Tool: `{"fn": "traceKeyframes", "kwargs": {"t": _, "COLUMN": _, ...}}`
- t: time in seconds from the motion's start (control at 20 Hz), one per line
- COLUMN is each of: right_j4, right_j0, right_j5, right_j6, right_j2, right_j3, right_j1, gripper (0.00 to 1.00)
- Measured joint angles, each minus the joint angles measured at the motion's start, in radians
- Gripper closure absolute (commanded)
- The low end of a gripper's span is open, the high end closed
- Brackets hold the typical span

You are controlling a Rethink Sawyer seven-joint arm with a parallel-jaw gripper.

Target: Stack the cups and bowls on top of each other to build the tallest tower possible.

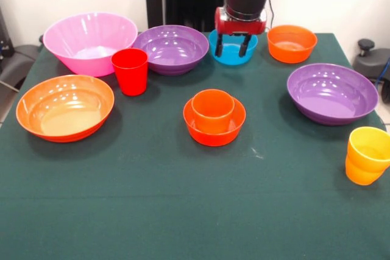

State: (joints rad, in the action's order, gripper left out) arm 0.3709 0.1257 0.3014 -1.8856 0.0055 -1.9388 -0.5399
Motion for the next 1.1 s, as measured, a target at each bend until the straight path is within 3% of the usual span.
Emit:
{"fn": "traceKeyframes", "kwargs": {"t": 0.55, "right_j4": -0.013, "right_j0": 0.004, "right_j5": 0.000, "right_j6": 0.000, "right_j2": 0.000, "right_j3": -0.007, "right_j1": -0.001, "gripper": 0.00}}
{"fn": "traceKeyframes", "kwargs": {"t": 1.1, "right_j4": -0.089, "right_j0": -0.043, "right_j5": 0.000, "right_j6": -0.038, "right_j2": -0.054, "right_j3": -0.018, "right_j1": -0.006, "gripper": 0.00}}
